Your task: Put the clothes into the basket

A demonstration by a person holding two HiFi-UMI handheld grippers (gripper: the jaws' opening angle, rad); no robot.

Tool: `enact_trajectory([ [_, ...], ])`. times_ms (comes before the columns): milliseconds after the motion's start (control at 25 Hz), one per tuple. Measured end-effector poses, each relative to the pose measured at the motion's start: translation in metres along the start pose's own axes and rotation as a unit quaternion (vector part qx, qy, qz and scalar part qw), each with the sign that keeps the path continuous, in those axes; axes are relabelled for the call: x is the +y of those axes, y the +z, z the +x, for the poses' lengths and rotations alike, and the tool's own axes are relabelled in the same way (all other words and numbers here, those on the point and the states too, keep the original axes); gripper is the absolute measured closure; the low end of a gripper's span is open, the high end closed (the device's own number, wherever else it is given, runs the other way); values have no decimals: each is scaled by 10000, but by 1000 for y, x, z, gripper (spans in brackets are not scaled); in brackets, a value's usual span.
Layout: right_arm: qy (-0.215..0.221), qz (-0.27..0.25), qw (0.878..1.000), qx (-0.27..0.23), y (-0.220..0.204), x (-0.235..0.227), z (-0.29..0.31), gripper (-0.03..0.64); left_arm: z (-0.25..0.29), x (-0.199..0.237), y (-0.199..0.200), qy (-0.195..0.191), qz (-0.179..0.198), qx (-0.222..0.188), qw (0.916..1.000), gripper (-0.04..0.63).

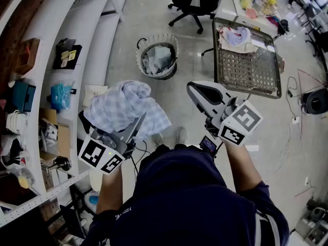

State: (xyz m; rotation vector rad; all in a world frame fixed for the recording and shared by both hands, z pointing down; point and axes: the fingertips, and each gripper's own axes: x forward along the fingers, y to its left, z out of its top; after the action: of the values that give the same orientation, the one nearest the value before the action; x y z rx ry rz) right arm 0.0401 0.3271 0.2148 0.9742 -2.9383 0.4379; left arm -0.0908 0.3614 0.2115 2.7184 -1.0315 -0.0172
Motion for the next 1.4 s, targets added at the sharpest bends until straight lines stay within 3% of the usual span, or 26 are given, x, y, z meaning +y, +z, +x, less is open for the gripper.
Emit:
enact_trajectory([
  [840,133,411,9991,7,-10,-65,-29,611,57,-21,-11,149,56,123,9998,430],
  [1400,-11,630,9980,-49,-8,-125,-42,611,94,2,-4,402,70,121,9991,430],
])
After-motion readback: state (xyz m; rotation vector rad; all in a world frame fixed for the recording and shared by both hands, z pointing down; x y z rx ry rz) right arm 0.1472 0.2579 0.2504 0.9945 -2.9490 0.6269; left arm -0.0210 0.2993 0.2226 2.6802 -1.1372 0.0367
